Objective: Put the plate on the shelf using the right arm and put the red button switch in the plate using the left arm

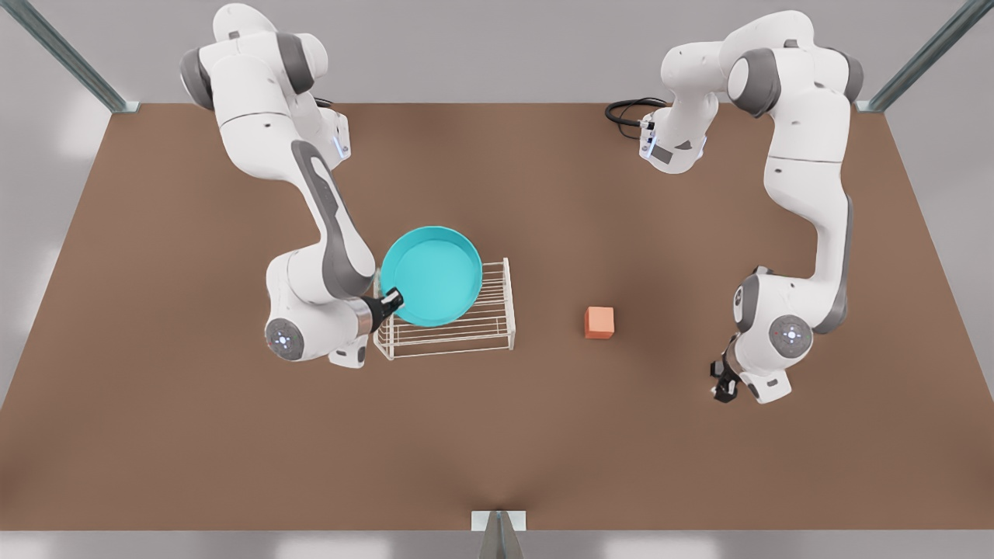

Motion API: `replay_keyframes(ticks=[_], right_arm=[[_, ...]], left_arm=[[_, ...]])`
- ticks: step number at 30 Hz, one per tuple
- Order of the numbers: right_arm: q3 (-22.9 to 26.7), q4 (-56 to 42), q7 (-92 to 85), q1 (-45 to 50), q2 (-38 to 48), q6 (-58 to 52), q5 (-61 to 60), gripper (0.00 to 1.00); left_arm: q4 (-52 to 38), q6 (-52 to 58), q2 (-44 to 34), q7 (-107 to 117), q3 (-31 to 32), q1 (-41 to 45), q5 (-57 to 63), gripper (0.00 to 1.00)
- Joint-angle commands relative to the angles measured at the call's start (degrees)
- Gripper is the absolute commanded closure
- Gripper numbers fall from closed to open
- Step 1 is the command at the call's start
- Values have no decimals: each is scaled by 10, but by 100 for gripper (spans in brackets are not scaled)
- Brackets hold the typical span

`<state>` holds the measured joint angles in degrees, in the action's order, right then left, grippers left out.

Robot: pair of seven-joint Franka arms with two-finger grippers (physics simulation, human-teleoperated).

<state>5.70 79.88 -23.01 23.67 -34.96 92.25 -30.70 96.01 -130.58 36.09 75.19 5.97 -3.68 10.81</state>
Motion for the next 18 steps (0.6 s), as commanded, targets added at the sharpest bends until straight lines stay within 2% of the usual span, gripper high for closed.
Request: replay_keyframes(ticks=[1, 2, 3, 4, 7, 9, 11, 13, 14, 15, 16, 18], right_arm=[[0, 0, 151, 4, -3, 42, -9, 80], [0, 0, 151, 4, -3, 42, -9, 76], [0, 1, 152, 5, -3, 53, -9, 28], [0, 1, 152, 4, -3, 57, -9, 0], [17, 1, 148, 2, 39, 50, -5, 0], [61, -7, 151, 2, 143, 15, 25, 0], [145, -26, 147, 0, 162, -22, 118, 0], [194, -26, 148, 0, 167, -95, 200, 0], [200, -8, 170, 7, 174, -99, 263, 0], [202, 87, 172, 7, 216, -36, 265, 0], [201, 207, 174, 7, 299, 43, 295, 0], [203, 206, 175, 3, 295, 40, 303, 0]], left_arm=[[3, -36, 5, 216, -2, -1, 34, 0], [6, -48, 8, 216, -3, -4, 42, 0], [7, -59, 19, 216, -10, -5, 43, 0], [17, -76, 20, 216, -17, -5, 44, 0], [36, -87, 19, 234, -19, -5, 60, 0], [37, -88, 24, 235, -19, -5, 60, 0], [37, -100, 32, 234, -23, -5, 61, 0], [38, -107, 39, 235, -24, -5, 68, 0], [42, -107, 39, 235, -25, -5, 68, 0], [43, -108, 40, 234, -25, -5, 69, 0], [44, -109, 41, 234, -25, -5, 75, 0], [53, -127, 43, 234, -30, -6, 78, 0]])
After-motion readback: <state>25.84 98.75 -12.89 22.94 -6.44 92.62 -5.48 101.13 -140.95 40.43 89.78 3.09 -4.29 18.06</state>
